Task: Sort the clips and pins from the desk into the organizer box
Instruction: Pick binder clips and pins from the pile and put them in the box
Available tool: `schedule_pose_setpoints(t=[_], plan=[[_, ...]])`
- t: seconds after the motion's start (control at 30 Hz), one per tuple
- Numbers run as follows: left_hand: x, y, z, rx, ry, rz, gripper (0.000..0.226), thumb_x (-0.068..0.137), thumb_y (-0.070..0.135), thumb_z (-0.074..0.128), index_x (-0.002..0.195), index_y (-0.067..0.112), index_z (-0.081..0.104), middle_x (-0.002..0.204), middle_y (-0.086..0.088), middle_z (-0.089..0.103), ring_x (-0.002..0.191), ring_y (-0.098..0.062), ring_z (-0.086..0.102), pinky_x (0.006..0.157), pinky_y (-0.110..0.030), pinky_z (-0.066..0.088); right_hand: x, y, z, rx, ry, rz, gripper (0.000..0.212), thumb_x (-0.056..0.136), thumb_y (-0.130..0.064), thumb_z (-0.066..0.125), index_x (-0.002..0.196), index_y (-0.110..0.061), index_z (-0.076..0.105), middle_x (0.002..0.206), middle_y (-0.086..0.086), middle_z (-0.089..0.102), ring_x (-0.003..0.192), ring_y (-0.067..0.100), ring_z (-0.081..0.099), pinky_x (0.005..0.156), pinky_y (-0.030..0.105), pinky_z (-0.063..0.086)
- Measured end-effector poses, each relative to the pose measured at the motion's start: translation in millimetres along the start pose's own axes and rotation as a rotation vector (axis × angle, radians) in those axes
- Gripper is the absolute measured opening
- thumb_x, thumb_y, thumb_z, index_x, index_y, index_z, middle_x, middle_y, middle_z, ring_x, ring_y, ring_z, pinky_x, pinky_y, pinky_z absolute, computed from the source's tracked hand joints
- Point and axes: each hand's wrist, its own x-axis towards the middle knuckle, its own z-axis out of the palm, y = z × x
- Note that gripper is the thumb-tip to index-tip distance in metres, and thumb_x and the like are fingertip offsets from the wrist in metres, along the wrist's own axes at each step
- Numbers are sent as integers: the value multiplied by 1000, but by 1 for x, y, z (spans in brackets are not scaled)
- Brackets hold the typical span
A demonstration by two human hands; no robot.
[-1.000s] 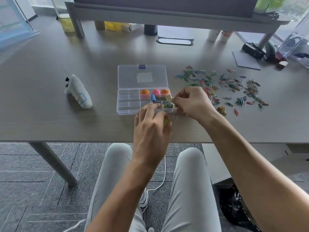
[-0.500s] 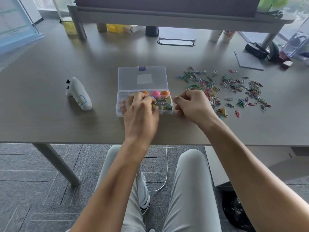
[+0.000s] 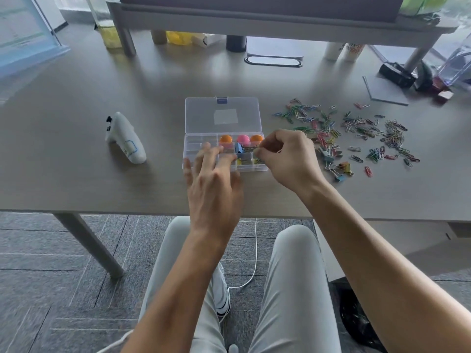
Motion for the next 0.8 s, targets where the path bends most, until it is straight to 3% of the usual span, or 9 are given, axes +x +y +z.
schedule_pose_setpoints(t=[0.1,0.3,0.43,0.63,0.8], plan=[[-6,-1,2,32,-36,15,34,94,22,58,127,22,64,145,-4,51,146,-24,31,122,-54,14,7,-4,8,-103,-12,41,19,76,-41,80,80,-25,70,76,-10,69,79,16,66,71,35,56],[-8,-2,4,101,-53,39,35,93,22,58,128,23,64,147,-7,51,146,-24,33,122,-56,14,11,-13,13,-275,-36,67,21,75,-42,79,79,-25,68,81,-9,70,81,19,66,72,34,55],[-8,-4,5,119,-56,41,36,93,23,58,128,23,64,147,-7,50,146,-24,33,122,-55,13,12,-19,16,-361,-55,44,22,76,-41,80,73,-26,64,78,-8,69,78,21,66,64,30,47],[-8,-4,4,111,-44,43,37,92,22,58,129,24,65,147,-7,50,146,-23,33,122,-54,12,14,-20,17,-380,-69,34,26,76,-42,82,71,-26,63,78,-6,69,77,22,65,63,29,43],[-9,-4,3,101,-48,47,39,92,22,57,131,23,63,148,-6,50,146,-23,33,123,-53,11,12,-18,15,-324,-85,16,22,77,-39,82,72,-26,65,80,-7,69,79,21,66,67,33,52]])
